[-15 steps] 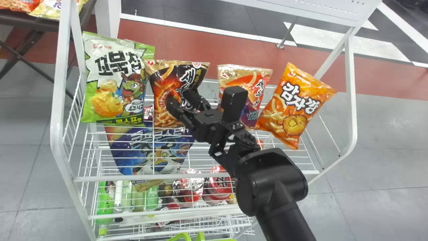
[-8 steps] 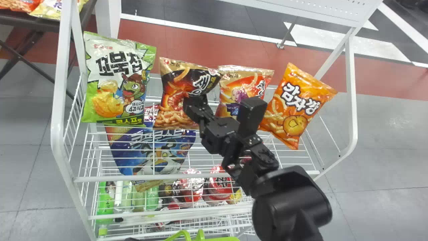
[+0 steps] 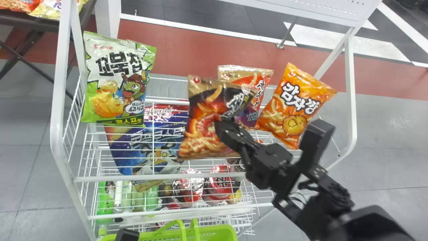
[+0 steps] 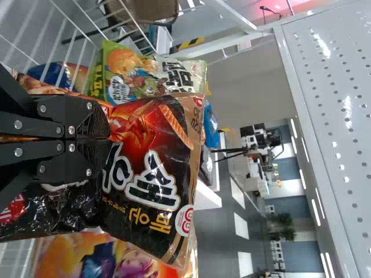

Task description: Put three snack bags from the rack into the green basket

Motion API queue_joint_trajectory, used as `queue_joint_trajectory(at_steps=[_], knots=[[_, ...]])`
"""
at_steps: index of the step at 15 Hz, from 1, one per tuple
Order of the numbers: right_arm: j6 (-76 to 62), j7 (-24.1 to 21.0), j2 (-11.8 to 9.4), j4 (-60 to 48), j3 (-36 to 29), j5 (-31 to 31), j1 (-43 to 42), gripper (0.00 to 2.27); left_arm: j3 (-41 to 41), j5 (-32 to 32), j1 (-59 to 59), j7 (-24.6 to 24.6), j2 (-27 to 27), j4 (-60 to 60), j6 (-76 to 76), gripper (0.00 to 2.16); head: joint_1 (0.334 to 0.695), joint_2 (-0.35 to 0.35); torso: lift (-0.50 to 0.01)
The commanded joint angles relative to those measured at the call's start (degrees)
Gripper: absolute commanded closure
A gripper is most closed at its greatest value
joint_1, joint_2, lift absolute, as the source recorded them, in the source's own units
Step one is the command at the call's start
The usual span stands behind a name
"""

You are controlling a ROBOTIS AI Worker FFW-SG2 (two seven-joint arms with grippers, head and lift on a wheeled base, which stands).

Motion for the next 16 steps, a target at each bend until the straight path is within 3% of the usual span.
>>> queue_joint_trajectory(at_steps=[1,3,5,8,16], knots=[[7.3,3.4,-0.5,-4.2,-5.1,-2.4,4.1,2.22,1.7,0.8,0.7,-0.2,-0.1,0.2,-1.8,1.41,0.695,-0.350,0.000],[11.2,6.0,-0.6,-7.2,-8.5,-2.5,8.3,2.22,1.8,0.9,0.7,-0.9,-0.1,-0.1,-1.7,1.41,0.695,-0.350,0.000],[24.4,9.3,-0.6,-8.5,-12.7,-5.8,9.4,2.22,2.3,1.1,0.7,-1.4,-0.1,-0.3,-1.7,1.41,0.695,-0.350,0.000],[37.4,12.8,-0.2,-7.4,-12.7,-6.4,10.5,2.22,3.0,1.6,0.7,-1.8,-0.1,-0.5,-1.5,1.41,0.695,-0.350,0.000],[30.0,12.0,-2.7,11.2,5.8,-2.9,7.7,2.22,2.8,2.2,0.6,-2.0,-0.1,-0.7,-0.9,1.41,0.695,-0.350,0.000]])
